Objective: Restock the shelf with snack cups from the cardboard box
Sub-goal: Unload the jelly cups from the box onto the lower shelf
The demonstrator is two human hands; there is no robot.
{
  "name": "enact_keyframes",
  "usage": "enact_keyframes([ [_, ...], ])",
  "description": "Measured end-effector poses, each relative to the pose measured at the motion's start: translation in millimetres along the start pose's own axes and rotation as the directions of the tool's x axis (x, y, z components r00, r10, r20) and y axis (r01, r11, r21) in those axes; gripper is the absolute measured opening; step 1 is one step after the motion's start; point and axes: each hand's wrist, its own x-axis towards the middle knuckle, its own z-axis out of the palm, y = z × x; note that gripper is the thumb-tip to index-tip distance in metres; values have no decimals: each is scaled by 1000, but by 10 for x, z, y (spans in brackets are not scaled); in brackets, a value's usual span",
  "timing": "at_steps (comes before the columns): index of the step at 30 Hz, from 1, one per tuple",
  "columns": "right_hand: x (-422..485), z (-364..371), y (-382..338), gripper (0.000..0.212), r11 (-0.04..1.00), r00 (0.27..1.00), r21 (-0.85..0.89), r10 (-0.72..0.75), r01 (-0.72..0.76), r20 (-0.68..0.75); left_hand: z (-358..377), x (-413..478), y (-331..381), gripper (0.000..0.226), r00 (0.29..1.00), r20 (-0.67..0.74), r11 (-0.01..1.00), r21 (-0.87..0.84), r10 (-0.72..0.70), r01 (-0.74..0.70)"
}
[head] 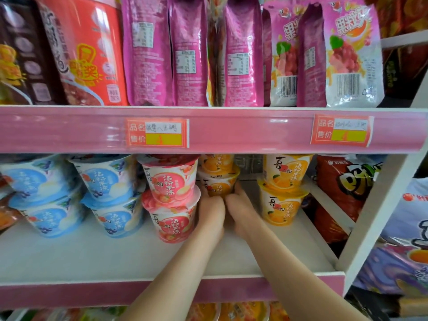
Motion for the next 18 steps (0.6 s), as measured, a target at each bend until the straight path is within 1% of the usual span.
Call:
enact_keyframes([
  [2,-8,-29,0,57,1000,1000,-13,-6,6,-19,11,-42,-14,60,999,33,994,101,44,-47],
  [3,-18,-44,2,56,1000,1000,-24,-10,9,-24,-4,-96,-4,63,997,60,991,119,49,-55],
  [6,-58,-93,34,56,997,999,-63,-35,34,-18,-37,-207,14,63,993,99,980,181,69,-87],
  [9,-78,-120,86,65,996,999,-75,-47,47,-1,-67,-309,-7,66,987,134,970,213,87,-115],
  [14,-226,-179,105,71,995,997,-75,-59,62,47,-129,-459,-6,70,978,169,958,237,126,-164],
  [18,-308,-216,149,75,989,995,-108,-90,96,52,-182,-575,-4,65,975,179,951,254,132,-176],
])
